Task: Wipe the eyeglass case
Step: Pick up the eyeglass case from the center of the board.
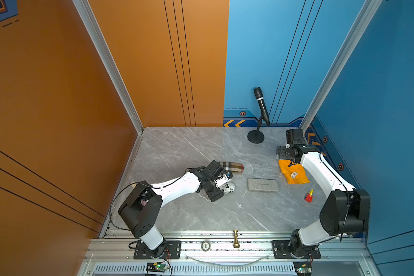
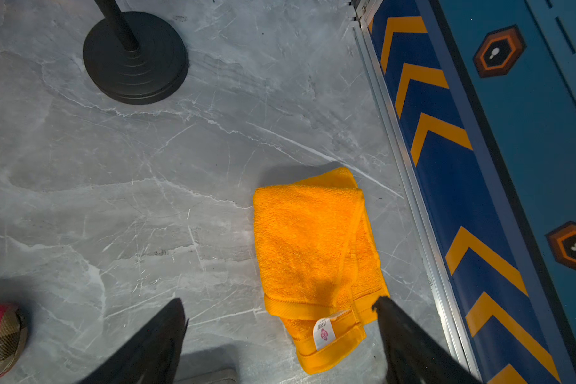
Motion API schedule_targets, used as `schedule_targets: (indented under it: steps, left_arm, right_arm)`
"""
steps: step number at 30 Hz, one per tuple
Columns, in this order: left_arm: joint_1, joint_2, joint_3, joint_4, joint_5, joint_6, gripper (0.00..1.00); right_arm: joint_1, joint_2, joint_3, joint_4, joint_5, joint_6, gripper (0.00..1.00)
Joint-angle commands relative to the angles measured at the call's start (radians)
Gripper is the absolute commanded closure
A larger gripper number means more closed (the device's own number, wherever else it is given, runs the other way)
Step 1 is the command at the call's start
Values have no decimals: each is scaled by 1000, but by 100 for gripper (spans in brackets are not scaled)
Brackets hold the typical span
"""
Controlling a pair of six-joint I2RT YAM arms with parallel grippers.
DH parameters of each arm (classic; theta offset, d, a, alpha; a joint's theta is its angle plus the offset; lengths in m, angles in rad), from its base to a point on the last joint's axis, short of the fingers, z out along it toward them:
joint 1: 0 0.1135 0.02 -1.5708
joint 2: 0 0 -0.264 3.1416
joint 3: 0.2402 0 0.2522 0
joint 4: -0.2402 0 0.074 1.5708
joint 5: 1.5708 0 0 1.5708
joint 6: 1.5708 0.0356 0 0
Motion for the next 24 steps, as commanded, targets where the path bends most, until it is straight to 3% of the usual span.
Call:
schedule_targets:
  steps: [1,7,24]
  left_arm:
    - [-1,38,1,-46,-4,61,12]
    - [37,88,12,-43,60,102,17]
    - [48,147,44,-56,31,66,21]
  right_arm:
    - [0,-7,5,-4,-33,10,10]
    - [8,6,-14,19,-63,8,10]
    - [30,37,0,27,-23,-21,10]
